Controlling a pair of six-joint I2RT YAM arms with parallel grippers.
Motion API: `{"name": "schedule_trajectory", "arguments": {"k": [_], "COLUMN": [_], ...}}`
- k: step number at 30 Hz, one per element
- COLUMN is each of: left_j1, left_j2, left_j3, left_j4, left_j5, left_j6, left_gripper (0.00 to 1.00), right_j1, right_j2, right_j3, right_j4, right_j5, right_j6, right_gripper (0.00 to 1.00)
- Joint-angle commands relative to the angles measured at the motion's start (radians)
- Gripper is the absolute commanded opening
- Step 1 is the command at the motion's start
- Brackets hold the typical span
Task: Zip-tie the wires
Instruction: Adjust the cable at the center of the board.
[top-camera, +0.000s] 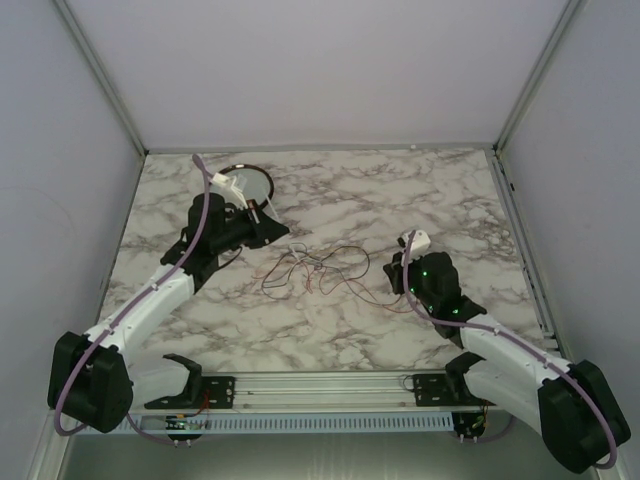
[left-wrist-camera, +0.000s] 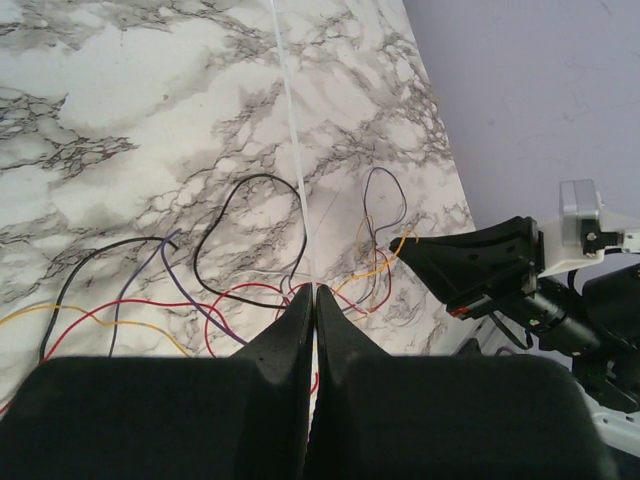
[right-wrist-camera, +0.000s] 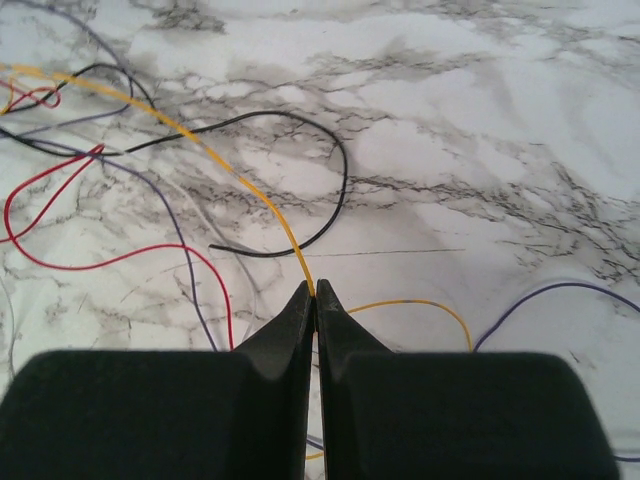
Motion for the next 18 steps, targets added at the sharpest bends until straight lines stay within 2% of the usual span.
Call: {"name": "schedule_trajectory", "arguments": {"k": [1, 9, 18], "left_j1": [0.017, 0.031, 0.049], "left_j2": [-0.037, -0.044, -0.042], "left_j3": [0.025, 0.029, 0.053], "left_j4": [-0.023, -0.029, -0.044], "left_j5": [-0.005, -0.004, -0.006], "left_j6": [0.016, 0.02, 0.03], "left_gripper": [0.0, 0.0, 0.0], "right_j1": [-0.028, -0.087, -0.121], "right_j2": [-0.051, -0.152, -0.147], "right_j3": [-0.008, -0.052, -0.052], "right_j4": [0.01, 0.006, -0.012], "right_j5": [0.062, 0.108, 0.102], "right_j6": [0.064, 0.123, 0.142], "right_gripper": [0.0, 0.0, 0.0]}}
